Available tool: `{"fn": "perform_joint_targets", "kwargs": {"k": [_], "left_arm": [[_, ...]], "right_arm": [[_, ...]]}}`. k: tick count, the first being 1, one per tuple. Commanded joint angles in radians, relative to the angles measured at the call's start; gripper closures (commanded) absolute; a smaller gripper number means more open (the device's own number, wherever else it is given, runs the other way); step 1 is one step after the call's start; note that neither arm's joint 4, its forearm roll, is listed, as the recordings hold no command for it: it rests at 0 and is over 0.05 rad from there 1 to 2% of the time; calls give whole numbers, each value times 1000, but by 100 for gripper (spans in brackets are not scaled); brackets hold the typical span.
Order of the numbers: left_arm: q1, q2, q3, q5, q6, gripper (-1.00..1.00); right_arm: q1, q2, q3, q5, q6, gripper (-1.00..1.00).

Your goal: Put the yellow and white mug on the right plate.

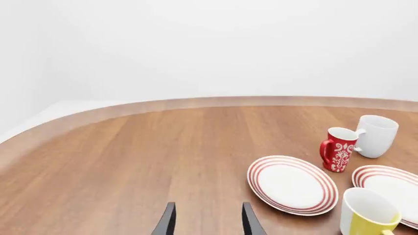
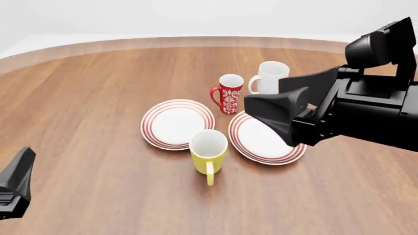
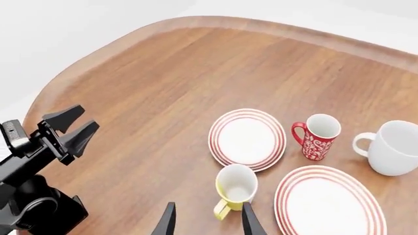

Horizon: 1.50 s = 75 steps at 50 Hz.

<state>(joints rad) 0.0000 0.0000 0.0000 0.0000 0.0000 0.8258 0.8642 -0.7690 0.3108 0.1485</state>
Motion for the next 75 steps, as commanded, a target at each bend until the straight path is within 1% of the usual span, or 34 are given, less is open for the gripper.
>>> {"fn": "perform_joint_targets", "kwargs": {"k": [1, 7, 8, 9, 10, 11, 14, 15, 16, 20, 21, 23, 26, 27, 29, 32, 38, 41, 44, 48, 50, 54, 55, 64, 72, 75], "left_arm": [[0, 0, 0, 0, 0, -100], [0, 0, 0, 0, 0, -100], [0, 0, 0, 0, 0, -100], [0, 0, 0, 0, 0, -100], [0, 0, 0, 0, 0, -100], [0, 0, 0, 0, 0, -100], [0, 0, 0, 0, 0, -100], [0, 0, 0, 0, 0, -100], [0, 0, 0, 0, 0, -100], [0, 0, 0, 0, 0, -100], [0, 0, 0, 0, 0, -100], [0, 0, 0, 0, 0, -100], [0, 0, 0, 0, 0, -100], [0, 0, 0, 0, 0, -100], [0, 0, 0, 0, 0, -100], [0, 0, 0, 0, 0, -100], [0, 0, 0, 0, 0, -100], [0, 0, 0, 0, 0, -100], [0, 0, 0, 0, 0, -100], [0, 0, 0, 0, 0, -100], [0, 0, 0, 0, 0, -100], [0, 0, 0, 0, 0, -100], [0, 0, 0, 0, 0, -100], [0, 0, 0, 0, 0, -100], [0, 0, 0, 0, 0, -100], [0, 0, 0, 0, 0, -100]], "right_arm": [[2, -2, 3, -9, -4, -100], [2, -2, 3, -9, -4, -100], [14, -17, 9, -8, 26, -100], [13, -18, 13, -9, 25, -100], [20, -18, 21, -13, 37, -100], [28, -18, 31, -23, 65, -100], [23, -17, 31, -18, 90, -100], [18, -21, 34, -17, 115, -100], [23, -20, 32, -19, 127, -100], [22, 21, 7, -8, 151, -100], [24, 39, -1, -3, 143, -100], [18, 40, -9, -2, 165, -100], [15, 68, -16, 7, 176, -100], [9, 63, -18, 10, 191, -100], [28, 84, -28, 15, 199, -100], [24, 96, -46, 32, 198, -100], [46, 151, -74, 56, 227, -100], [38, 163, -71, 60, 248, -100], [41, 174, -92, 72, 251, -100], [57, 210, -100, 71, 268, -100], [51, 212, -103, 72, 281, -100], [40, 230, -117, 79, 284, -100], [27, 229, -112, 83, 295, -100], [3, 268, -149, 111, 294, -100], [16, 336, -208, 155, 267, -100], [2, 349, -233, 187, 240, -100]]}}
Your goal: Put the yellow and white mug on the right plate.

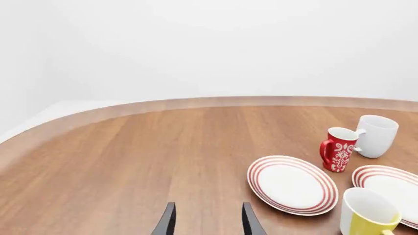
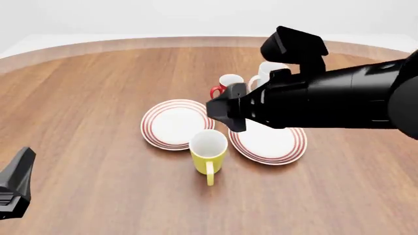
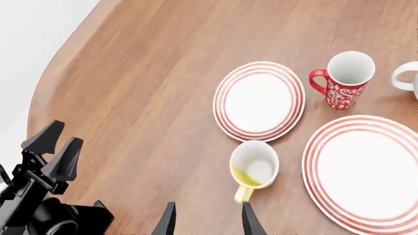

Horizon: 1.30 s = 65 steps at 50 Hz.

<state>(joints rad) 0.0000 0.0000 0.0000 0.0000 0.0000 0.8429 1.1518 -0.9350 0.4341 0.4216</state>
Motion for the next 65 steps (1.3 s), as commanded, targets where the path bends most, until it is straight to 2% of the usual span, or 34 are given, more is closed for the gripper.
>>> {"fn": "perform_joint_targets", "kwargs": {"k": [1, 12, 23, 44, 65], "left_arm": [[0, 0, 0, 0, 0, -100], [0, 0, 0, 0, 0, -100], [0, 0, 0, 0, 0, -100], [0, 0, 0, 0, 0, -100], [0, 0, 0, 0, 0, -100]], "right_arm": [[-20, 64, -74, 72, -39, -100], [-32, 139, -160, 126, -75, -100], [-28, 187, -153, 107, -63, -100], [-19, 232, -65, -21, 7, -100], [-24, 256, 78, -170, 86, -100]]}}
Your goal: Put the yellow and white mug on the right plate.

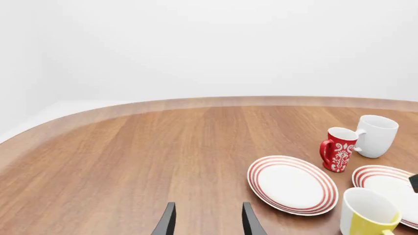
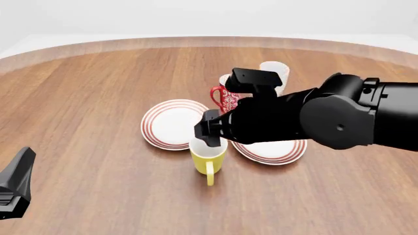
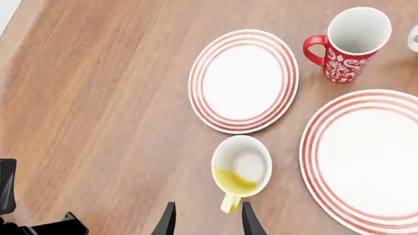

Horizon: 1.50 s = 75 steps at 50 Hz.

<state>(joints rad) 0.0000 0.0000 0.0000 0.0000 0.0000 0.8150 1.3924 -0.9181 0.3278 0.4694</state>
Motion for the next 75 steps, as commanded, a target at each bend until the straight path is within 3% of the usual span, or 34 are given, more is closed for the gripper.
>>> {"fn": "perform_joint_targets", "kwargs": {"k": [1, 50, 75], "left_arm": [[0, 0, 0, 0, 0, -100], [0, 0, 0, 0, 0, -100], [0, 0, 0, 0, 0, -100]], "right_arm": [[4, 16, 64, -68, 42, -100], [68, 167, 144, -254, 131, -100], [47, 187, 218, -343, 162, -100]]}}
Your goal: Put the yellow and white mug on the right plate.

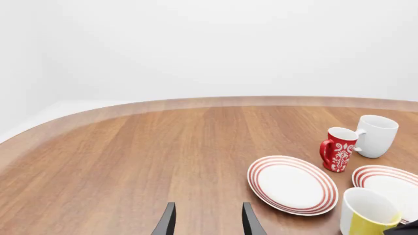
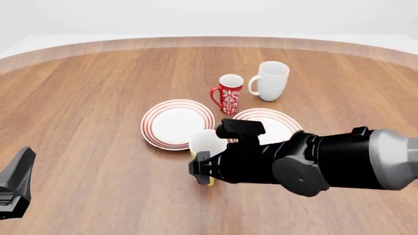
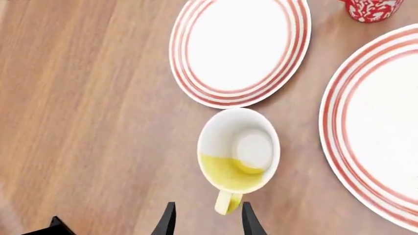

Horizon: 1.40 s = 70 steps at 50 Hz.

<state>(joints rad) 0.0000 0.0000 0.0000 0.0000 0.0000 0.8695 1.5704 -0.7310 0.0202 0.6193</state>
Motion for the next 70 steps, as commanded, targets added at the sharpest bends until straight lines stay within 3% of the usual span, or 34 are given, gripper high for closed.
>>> {"fn": "perform_joint_targets", "kwargs": {"k": [1, 25, 59, 60, 70], "left_arm": [[0, 0, 0, 0, 0, -100], [0, 0, 0, 0, 0, -100], [0, 0, 0, 0, 0, -100], [0, 0, 0, 0, 0, -100], [0, 0, 0, 0, 0, -100]], "right_arm": [[-7, 12, 31, -38, 13, -100], [8, 107, 71, -170, 53, -100], [15, 166, 96, -258, 80, -100], [9, 161, 97, -258, 71, 100], [3, 150, 103, -260, 62, 100]]}}
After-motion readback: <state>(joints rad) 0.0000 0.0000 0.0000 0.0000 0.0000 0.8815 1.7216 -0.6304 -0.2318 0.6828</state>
